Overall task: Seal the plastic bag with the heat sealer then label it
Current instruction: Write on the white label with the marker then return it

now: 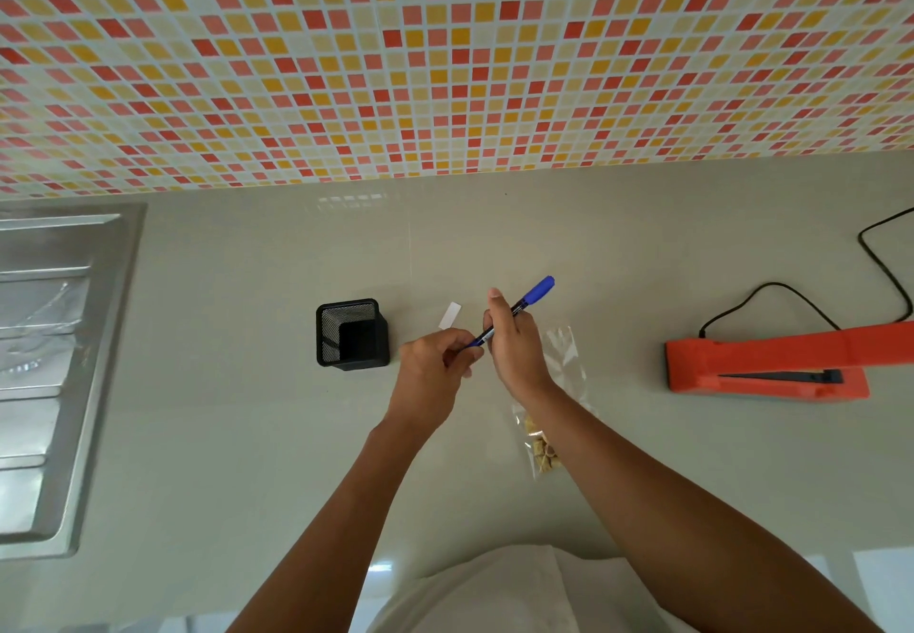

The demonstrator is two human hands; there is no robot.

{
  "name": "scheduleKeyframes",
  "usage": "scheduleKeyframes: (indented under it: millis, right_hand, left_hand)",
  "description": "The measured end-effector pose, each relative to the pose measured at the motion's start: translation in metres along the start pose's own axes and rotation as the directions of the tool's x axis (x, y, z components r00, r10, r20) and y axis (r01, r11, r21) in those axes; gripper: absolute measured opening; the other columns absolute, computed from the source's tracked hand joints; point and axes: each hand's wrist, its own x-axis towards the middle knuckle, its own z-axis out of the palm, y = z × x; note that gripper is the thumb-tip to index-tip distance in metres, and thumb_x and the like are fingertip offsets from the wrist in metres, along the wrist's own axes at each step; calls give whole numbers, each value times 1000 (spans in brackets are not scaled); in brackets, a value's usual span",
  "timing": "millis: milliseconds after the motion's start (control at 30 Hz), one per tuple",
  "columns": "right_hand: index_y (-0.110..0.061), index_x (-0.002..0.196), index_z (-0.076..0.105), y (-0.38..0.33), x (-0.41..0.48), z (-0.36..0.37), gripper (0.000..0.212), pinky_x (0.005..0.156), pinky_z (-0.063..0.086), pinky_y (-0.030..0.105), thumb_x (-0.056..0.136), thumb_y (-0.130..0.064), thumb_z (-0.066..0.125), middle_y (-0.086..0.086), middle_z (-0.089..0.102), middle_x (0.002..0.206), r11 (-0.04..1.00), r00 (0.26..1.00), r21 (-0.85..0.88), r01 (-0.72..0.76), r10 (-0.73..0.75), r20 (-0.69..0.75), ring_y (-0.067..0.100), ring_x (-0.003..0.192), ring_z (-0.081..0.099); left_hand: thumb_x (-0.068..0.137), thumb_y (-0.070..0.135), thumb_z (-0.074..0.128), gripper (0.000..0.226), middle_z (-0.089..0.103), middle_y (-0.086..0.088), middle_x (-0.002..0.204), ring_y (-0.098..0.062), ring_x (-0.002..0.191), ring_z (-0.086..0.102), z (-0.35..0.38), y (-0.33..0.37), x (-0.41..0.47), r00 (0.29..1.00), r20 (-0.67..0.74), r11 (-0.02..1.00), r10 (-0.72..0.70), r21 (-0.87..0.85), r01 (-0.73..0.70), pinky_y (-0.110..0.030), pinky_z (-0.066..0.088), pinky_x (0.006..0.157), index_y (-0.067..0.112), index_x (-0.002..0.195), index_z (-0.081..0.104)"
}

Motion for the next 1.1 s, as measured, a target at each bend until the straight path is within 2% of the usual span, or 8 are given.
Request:
scheduleKeyframes:
  millis: [200, 300, 367, 533, 600, 767, 933, 1100]
  right_hand:
    - [-16, 57, 27, -7, -2, 6, 52, 53, 28, 29, 104, -32, 43, -8, 25, 47, 998, 998, 50, 40, -42, 36, 11, 46, 27]
    - [-10, 56, 31, -14, -6, 13, 56, 51, 28, 26, 104, -35, 45, -8, 29, 45, 994, 986, 88, 60, -73, 153, 10, 45, 29]
    - [-2, 64, 34, -24, -9, 22, 57, 48, 25, 28, 102, -42, 48, -1, 29, 50, 987, 963, 141, 84, -116, 242, 13, 46, 27]
    - [-15, 95, 55, -41, -5, 36, 32, 46, 27, 25, 96, -47, 59, 4, 51, 68, 957, 964, 286, 47, -119, 239, 10, 53, 38]
    - [-15, 106, 58, -41, -2, 35, 26, 46, 29, 23, 95, -38, 64, 2, 57, 72, 959, 965, 277, 58, -125, 231, 11, 54, 39]
    - [-16, 95, 68, -30, 3, 43, 7, 50, 34, 17, 95, -18, 61, -3, 63, 73, 984, 952, 108, 142, -166, 258, 8, 55, 47]
    - [-15, 103, 69, -11, -5, 57, 16, 54, 49, 29, 94, -18, 56, -5, 62, 82, 996, 949, -33, 77, -63, 310, 12, 69, 56]
    - [-14, 120, 66, -6, -17, 69, 26, 53, 58, 28, 98, -19, 52, 0, 62, 100, 997, 931, -79, 7, 22, 365, 15, 84, 60]
  left_hand:
    - [90, 10, 67, 19, 48, 11, 51, -9, 49, 40, -3, 1, -6, 992, -68, 995, 103, 3, -103, -27, 36, 52, 18, 72, 67]
    - [90, 12, 69, 14, 52, 15, 52, -8, 49, 40, -12, 3, -18, 986, -164, 992, 22, -118, -42, -27, 36, 51, 17, 77, 70]
    - [89, 14, 70, 7, 55, 13, 55, -12, 53, 43, -24, 10, -23, 960, -272, 967, -71, -254, 0, -26, 38, 52, 14, 83, 73]
    - [91, 10, 67, 8, 62, 0, 69, -11, 61, 53, -69, 28, -22, 854, -505, 927, -120, -366, -86, -24, 46, 57, 4, 89, 71]
    - [94, 12, 64, 12, 60, 0, 67, -6, 58, 51, -92, 29, -21, 819, -569, 943, -73, -306, -128, -18, 45, 57, 2, 90, 69]
    - [101, 28, 52, 22, 61, -9, 66, -11, 56, 54, -140, 16, -16, 786, -610, 995, 102, 43, -95, -26, 45, 59, 8, 97, 62]
    - [101, 22, 49, 20, 64, -8, 75, -4, 62, 60, -142, -11, -6, 820, -559, 967, 121, 252, 30, -6, 40, 60, 7, 101, 62]
    - [100, 16, 50, 15, 64, -11, 93, -23, 79, 60, -117, -41, -1, 856, -513, 957, 58, 274, 100, -25, 39, 70, 7, 101, 62]
